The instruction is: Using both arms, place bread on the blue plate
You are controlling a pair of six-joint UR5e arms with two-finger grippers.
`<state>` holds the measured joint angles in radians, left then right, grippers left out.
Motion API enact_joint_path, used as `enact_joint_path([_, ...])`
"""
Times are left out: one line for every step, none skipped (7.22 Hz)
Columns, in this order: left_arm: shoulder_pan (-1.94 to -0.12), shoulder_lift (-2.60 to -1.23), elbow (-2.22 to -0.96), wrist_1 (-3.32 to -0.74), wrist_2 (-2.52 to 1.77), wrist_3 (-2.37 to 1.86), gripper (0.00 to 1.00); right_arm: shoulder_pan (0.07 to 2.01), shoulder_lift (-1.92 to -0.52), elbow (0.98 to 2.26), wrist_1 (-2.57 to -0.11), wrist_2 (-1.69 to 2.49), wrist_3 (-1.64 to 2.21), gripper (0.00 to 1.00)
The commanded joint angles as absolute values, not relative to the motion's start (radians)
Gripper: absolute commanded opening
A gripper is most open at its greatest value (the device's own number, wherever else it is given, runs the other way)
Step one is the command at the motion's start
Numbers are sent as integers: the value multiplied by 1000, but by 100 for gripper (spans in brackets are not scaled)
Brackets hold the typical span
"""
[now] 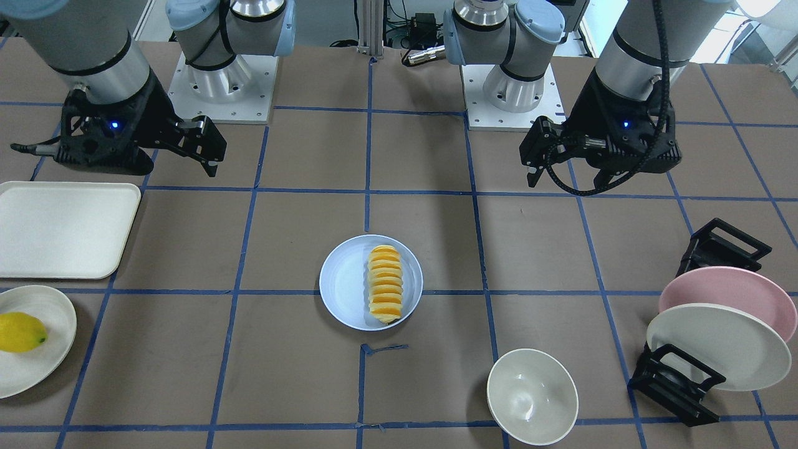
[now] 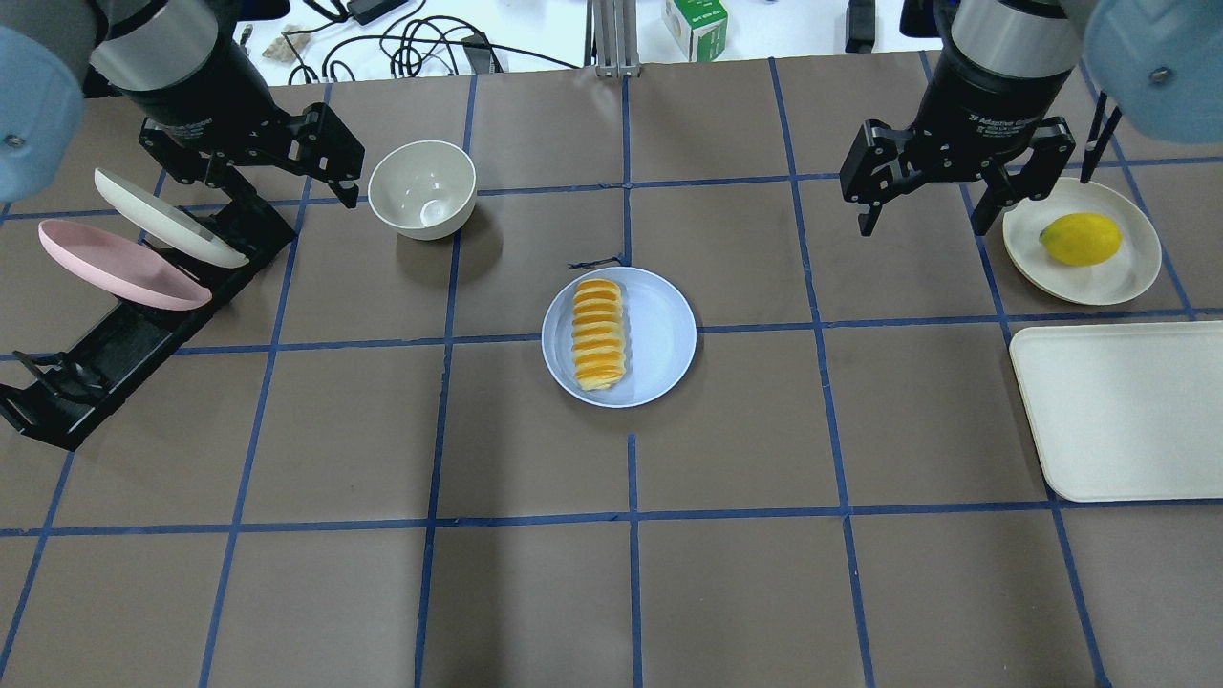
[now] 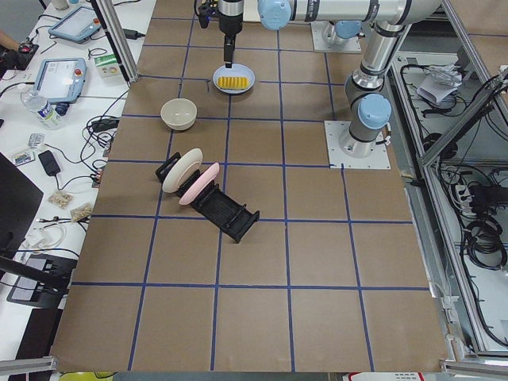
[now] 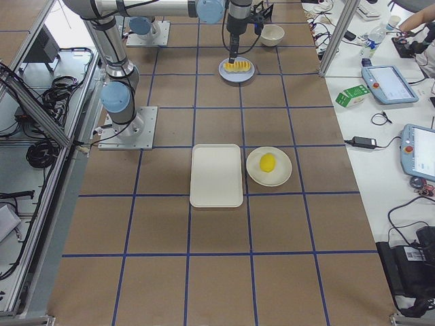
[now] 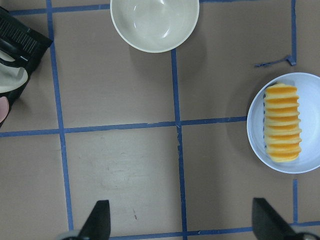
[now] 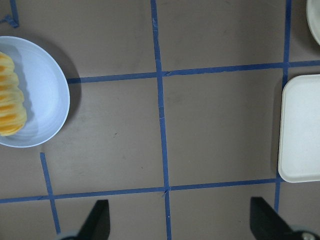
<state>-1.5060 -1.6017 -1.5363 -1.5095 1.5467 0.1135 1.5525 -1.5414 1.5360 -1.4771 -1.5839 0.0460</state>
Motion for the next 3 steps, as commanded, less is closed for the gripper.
enact_joint_path([-1505,-1601,-1536,-1509,1546,114,100,1554,-1551,1542,-1476,-1586,49,100])
enact_joint_path([-1505,-1600,-1534,-1509,1546,114,100,1554,-1551,1542,-1476,-1583,49,100])
enact_joint_path([-1503,-1598,-1532,-1509,1546,114,100,1554,-1551,1542,-1476,-1580,45,100])
